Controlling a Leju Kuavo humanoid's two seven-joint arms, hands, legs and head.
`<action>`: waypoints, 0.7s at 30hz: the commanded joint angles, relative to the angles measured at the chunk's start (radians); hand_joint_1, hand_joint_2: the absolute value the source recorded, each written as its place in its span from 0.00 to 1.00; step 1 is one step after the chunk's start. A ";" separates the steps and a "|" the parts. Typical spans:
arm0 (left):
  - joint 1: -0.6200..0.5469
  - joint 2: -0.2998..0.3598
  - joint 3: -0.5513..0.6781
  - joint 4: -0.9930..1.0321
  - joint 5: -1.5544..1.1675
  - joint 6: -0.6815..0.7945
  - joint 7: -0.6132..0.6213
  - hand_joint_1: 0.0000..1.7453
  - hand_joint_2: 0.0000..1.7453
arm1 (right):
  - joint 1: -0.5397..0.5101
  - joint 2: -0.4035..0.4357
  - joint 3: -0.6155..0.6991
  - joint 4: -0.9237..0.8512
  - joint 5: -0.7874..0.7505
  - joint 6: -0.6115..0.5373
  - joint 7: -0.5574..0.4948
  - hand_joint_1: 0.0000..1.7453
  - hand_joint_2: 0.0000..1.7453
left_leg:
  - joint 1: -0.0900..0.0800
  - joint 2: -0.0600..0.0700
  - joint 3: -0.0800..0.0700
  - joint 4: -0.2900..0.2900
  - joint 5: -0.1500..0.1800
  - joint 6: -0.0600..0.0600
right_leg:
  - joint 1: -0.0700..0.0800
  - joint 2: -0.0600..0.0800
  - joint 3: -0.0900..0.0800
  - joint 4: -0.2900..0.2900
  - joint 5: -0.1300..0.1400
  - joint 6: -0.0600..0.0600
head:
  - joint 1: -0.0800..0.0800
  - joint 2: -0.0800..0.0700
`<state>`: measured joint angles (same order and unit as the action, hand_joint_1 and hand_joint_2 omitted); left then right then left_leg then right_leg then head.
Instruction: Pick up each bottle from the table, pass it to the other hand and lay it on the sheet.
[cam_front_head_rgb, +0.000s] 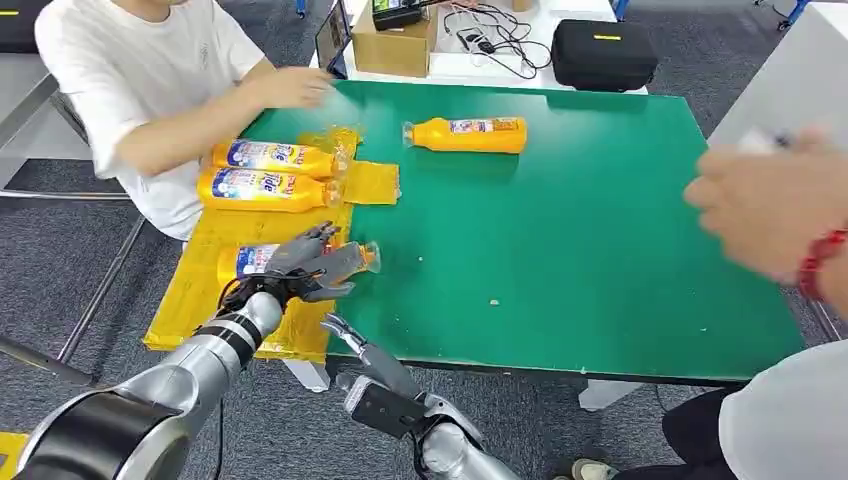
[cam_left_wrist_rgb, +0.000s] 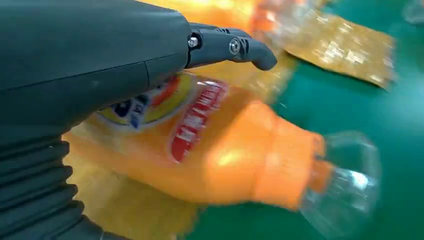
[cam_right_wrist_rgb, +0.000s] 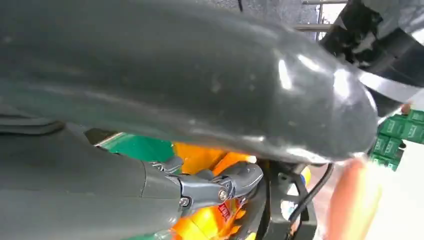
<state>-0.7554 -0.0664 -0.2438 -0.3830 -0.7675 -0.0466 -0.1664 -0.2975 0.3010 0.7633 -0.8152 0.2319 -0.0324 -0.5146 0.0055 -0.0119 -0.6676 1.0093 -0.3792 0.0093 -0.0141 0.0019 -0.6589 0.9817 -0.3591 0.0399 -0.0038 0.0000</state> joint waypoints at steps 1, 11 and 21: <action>0.060 -0.045 0.038 -0.095 0.132 0.056 -0.148 0.00 0.00 | -0.020 -0.026 -0.015 0.039 0.013 -0.021 -0.022 0.00 0.00 | -0.001 0.002 0.006 -0.002 -0.002 0.000 | 0.000 0.001 0.005 -0.001 -0.001 -0.001 | 0.000 0.000; 0.229 -0.100 0.024 -0.617 0.709 0.173 -0.134 0.00 1.00 | 0.065 -0.058 -0.077 -0.130 -0.001 -0.196 -0.109 0.00 0.00 | 0.000 0.002 0.003 0.001 -0.006 0.000 | 0.001 0.000 0.003 0.000 -0.003 0.000 | 0.000 0.000; 0.548 -0.004 -0.159 -1.229 1.040 0.359 -0.183 0.00 1.00 | 0.223 -0.119 -0.218 -0.472 -0.478 -0.060 -0.027 0.00 0.00 | -0.001 0.005 0.010 0.000 -0.013 0.000 | 0.000 0.001 0.008 -0.001 -0.010 0.000 | 0.000 0.000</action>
<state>-0.4462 -0.1503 -0.2617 -1.1813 0.1779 0.2252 -0.3185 -0.1497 0.2380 0.6721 -1.1354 -0.0234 -0.1712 -0.6870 0.0054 -0.0092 -0.6691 1.0097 -0.3872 0.0091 -0.0138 0.0022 -0.6613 0.9818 -0.3645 0.0411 -0.0034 0.0000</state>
